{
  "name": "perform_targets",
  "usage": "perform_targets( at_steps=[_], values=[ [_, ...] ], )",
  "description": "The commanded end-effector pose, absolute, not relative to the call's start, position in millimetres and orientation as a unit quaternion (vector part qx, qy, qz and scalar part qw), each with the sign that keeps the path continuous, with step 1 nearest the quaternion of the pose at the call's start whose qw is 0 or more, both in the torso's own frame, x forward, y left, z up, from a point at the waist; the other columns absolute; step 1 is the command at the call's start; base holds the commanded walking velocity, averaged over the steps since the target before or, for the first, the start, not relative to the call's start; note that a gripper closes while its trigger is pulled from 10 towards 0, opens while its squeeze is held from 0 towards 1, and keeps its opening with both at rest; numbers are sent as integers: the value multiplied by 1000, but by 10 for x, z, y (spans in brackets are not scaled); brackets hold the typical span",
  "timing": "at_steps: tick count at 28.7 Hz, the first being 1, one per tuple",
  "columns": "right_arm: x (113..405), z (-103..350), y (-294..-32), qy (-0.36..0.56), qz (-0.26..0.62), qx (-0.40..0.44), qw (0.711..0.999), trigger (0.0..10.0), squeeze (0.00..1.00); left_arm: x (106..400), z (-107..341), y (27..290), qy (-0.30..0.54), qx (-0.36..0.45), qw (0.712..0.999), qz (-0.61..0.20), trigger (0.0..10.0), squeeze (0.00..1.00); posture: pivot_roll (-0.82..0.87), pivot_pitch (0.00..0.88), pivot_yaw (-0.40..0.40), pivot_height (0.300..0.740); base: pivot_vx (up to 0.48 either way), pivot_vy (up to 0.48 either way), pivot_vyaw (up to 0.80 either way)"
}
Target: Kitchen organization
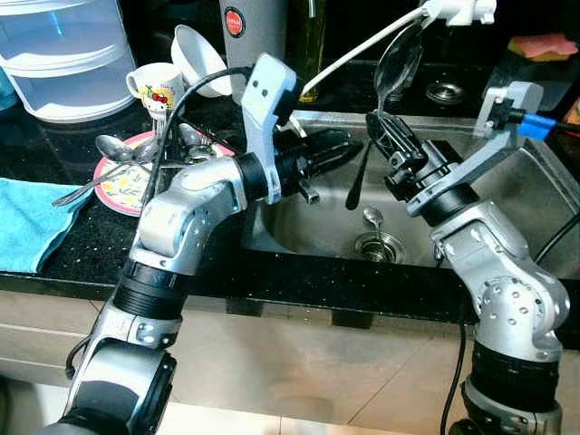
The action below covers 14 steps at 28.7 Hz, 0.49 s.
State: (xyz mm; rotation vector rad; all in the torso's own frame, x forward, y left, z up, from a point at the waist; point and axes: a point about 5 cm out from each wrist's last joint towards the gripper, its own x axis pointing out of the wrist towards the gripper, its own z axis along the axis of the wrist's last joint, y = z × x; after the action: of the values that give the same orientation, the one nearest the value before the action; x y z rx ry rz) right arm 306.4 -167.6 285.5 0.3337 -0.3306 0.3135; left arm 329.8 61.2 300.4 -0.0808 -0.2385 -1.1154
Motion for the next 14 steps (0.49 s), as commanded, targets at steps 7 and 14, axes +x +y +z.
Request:
perform_targets(
  at_steps=[7, 14],
  values=[
    [3322, 2744, -2120, -128, 8, 96, 987, 10000, 0, 3598, 2950, 680, -32, -13, 923, -383, 10000, 0, 22, 110, 45, 740, 0, 0, 0],
    [3475, 2570, -2122, -82, -13, 36, 996, 10000, 0, 3651, 3124, 658, -24, 21, 947, -319, 10000, 0, 32, 103, 41, 740, 0, 0, 0]
  ],
)
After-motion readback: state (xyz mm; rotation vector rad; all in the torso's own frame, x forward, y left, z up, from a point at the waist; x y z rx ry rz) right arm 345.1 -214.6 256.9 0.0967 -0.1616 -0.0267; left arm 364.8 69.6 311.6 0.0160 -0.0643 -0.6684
